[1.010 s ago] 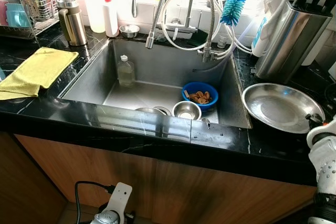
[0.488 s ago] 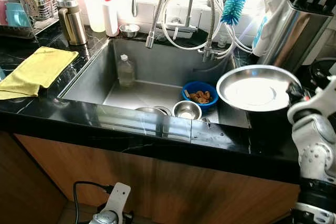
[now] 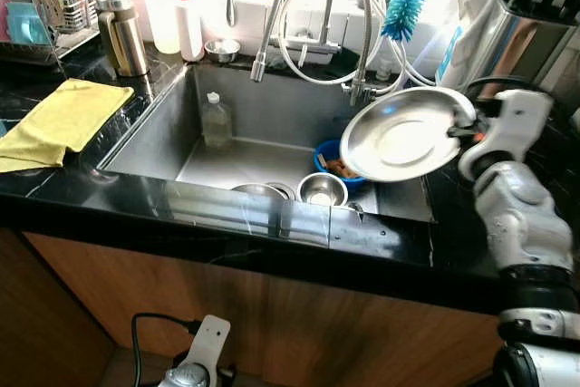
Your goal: Kitchen organization
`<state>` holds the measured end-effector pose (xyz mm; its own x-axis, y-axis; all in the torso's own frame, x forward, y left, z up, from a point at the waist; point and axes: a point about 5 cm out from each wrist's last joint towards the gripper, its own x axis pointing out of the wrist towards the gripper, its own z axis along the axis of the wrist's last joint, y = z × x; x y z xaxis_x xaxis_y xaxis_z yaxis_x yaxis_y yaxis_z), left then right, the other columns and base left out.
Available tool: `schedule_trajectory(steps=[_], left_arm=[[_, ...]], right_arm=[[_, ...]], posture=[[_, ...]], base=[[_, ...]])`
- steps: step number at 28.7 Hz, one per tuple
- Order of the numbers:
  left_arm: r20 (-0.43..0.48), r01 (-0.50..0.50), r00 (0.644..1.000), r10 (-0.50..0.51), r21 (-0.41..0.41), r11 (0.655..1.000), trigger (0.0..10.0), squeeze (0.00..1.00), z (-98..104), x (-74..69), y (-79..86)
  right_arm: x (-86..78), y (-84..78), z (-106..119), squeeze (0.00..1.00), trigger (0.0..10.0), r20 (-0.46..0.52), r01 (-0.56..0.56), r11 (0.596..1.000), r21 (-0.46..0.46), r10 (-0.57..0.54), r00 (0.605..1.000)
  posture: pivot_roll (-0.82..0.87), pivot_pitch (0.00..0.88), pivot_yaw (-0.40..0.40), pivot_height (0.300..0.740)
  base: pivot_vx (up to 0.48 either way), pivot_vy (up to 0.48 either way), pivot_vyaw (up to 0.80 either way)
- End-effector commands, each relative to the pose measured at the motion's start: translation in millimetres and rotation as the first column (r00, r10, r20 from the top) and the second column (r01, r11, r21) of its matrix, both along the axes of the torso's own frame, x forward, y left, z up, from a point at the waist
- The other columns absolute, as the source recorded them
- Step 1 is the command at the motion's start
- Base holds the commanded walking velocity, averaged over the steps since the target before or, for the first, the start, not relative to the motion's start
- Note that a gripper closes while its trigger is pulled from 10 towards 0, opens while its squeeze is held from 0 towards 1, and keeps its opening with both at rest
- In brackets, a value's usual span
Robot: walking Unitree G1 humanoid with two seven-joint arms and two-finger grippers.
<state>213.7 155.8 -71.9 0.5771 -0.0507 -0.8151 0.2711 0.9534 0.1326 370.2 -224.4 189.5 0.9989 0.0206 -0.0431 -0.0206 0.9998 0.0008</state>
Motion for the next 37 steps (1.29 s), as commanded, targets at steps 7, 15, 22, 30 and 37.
schedule_trajectory(steps=[7,15,22,30,37], left_arm=[[-0.002,-0.015,1.000,0.015,0.000,1.000,10.0,0.00,0.0,0.1,1.2],[0.002,-0.018,1.000,0.018,0.001,1.000,10.0,0.00,1.2,2.1,2.7],[0.001,-0.018,1.000,0.018,0.001,1.000,10.0,0.00,1.0,1.7,2.4],[-0.004,-0.018,1.000,0.018,0.002,1.000,10.0,0.00,-0.6,-1.1,2.7],[-0.009,-0.014,1.000,0.014,0.004,1.000,10.0,0.00,-1.7,-3.1,2.5]], right_arm=[[18.8,11.8,-6.3,0.00,10.0,-0.026,-0.112,0.989,-0.094,0.110,0.994],[26.2,5.9,-11.5,0.00,10.0,-0.085,-0.099,0.978,-0.182,0.085,0.993],[26.5,6.4,-18.9,0.00,10.0,-0.115,-0.107,0.977,-0.187,0.086,0.990],[23.7,-1.0,-26.2,0.00,10.0,-0.134,-0.086,0.980,-0.179,0.062,0.989],[23.9,-7.6,-22.5,1.00,10.0,-0.115,-0.049,0.989,-0.139,0.033,0.993]], posture=[[0.07,0.000,-0.100,0.736],[0.08,0.000,-0.106,0.736],[0.09,0.000,-0.106,0.736],[0.09,0.000,-0.107,0.736],[0.09,0.000,-0.106,0.736]], base=[[0.000,0.000,0.00],[0.000,0.000,0.00],[0.000,0.000,0.00],[0.000,0.000,0.00],[0.000,0.000,0.00]])
